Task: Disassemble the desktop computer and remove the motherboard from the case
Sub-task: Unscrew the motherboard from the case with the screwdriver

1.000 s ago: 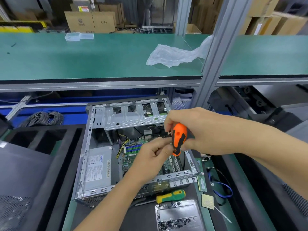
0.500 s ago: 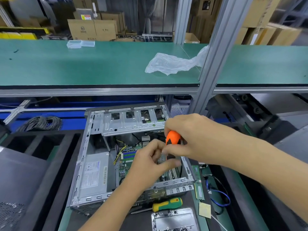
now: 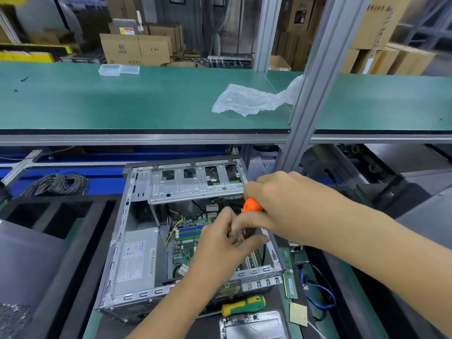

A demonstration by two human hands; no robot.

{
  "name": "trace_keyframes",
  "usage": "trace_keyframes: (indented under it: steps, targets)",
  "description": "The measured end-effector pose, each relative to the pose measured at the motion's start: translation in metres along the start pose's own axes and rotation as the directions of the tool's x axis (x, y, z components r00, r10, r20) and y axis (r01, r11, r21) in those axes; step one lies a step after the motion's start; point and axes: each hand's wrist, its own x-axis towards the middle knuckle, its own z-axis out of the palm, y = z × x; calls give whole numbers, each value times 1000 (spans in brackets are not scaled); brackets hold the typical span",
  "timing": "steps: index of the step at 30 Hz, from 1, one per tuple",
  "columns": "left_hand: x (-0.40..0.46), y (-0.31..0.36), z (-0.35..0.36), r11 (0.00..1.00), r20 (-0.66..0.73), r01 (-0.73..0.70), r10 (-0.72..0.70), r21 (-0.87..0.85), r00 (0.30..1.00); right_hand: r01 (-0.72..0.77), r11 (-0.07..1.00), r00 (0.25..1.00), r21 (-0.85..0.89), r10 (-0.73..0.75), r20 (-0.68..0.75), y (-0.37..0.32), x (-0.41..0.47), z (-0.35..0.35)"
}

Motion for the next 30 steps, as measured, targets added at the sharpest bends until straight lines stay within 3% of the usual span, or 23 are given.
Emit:
trace_keyframes:
  steps: [5, 9, 12, 16, 20, 24, 27, 30]
  targets:
    - [-8, 3, -5, 993, 104, -108, 114, -54, 988, 93, 984, 995, 153, -96, 14, 4, -2, -4]
    - [-10, 4, -5, 994, 56, -104, 106, -36, 993, 117, 951, 989, 284, -139, 57, 8, -6, -10]
    - [-6, 2, 0, 1000, 5, -2, 2, -31, 1000, 88, 962, 995, 258, -95, 14, 3, -5, -7]
    - [-2, 3, 5, 1000, -31, 18, -18, 6, 999, 17, 999, 1000, 28, -17, 19, -2, 1, -2]
    - [-8, 4, 0, 996, 49, -62, 65, -63, 997, 108, 975, 992, 192, -117, 37, 2, -1, -8]
    - [-12, 2, -3, 992, 10, -126, 127, -21, 992, 142, 952, 979, 272, -175, 103, 7, -5, -13]
    - [-10, 2, -3, 995, -17, -93, 92, -41, 996, 112, 954, 987, 277, -139, 81, 7, -5, -11]
    - [-9, 1, -1, 998, -26, -28, 26, -62, 999, 35, 986, 998, 165, -42, 38, 5, -2, -9]
